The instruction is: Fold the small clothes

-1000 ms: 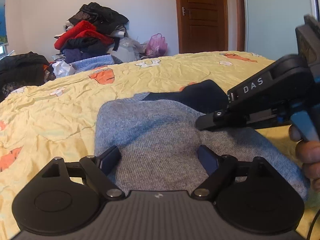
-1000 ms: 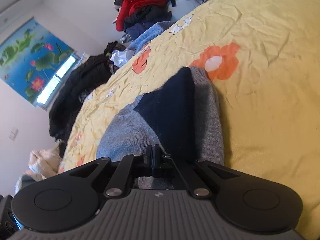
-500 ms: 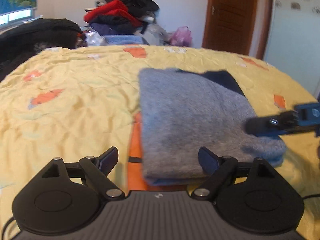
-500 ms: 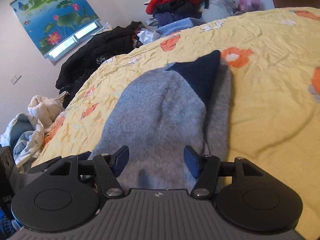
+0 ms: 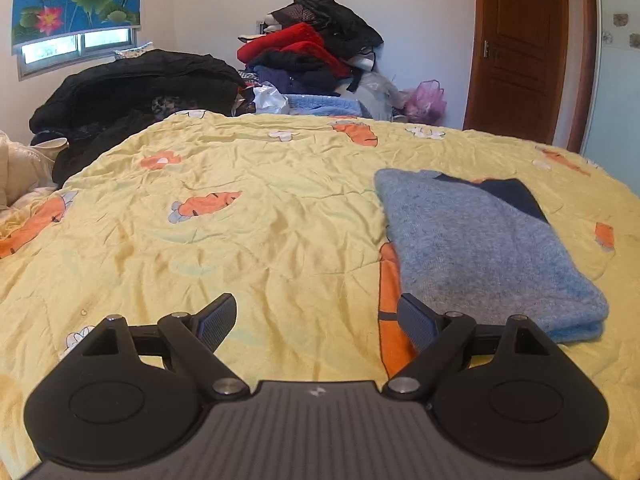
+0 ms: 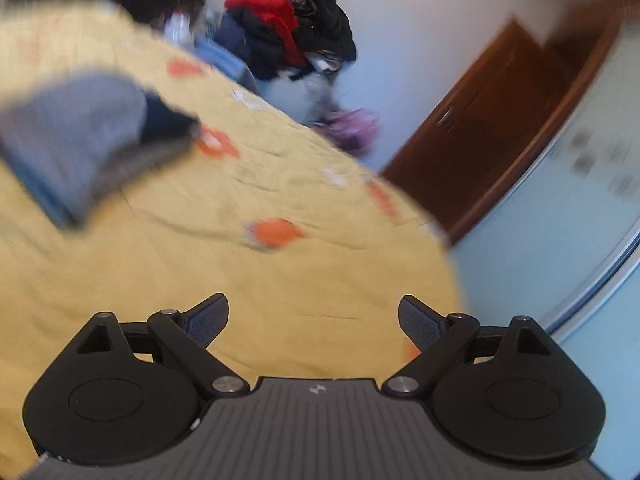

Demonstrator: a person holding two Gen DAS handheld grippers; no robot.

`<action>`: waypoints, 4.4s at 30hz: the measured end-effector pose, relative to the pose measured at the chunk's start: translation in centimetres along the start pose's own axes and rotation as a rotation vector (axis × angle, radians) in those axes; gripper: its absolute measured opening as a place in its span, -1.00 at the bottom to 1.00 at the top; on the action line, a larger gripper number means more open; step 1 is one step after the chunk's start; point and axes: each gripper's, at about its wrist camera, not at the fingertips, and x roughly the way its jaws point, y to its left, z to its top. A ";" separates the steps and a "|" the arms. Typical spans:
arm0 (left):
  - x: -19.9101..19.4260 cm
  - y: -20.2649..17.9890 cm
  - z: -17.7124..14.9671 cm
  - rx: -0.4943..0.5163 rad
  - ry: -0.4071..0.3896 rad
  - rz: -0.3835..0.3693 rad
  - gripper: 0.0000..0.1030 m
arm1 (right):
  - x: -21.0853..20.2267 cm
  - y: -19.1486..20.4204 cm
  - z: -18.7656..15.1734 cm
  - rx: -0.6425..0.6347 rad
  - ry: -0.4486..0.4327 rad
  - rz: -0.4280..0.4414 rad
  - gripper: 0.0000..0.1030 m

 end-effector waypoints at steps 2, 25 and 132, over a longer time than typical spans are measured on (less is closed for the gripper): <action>0.1 -1.3 -0.5 0.027 0.001 -0.023 0.71 | 0.8 0.4 -0.4 0.078 0.038 0.109 0.79; 3.9 -6.1 -2.8 0.060 0.138 -0.046 1.00 | 5.7 12.6 6.5 0.553 0.233 0.372 1.00; 3.8 -6.2 -3.1 0.045 0.135 -0.039 1.00 | 5.2 13.9 6.2 0.620 0.171 0.281 1.00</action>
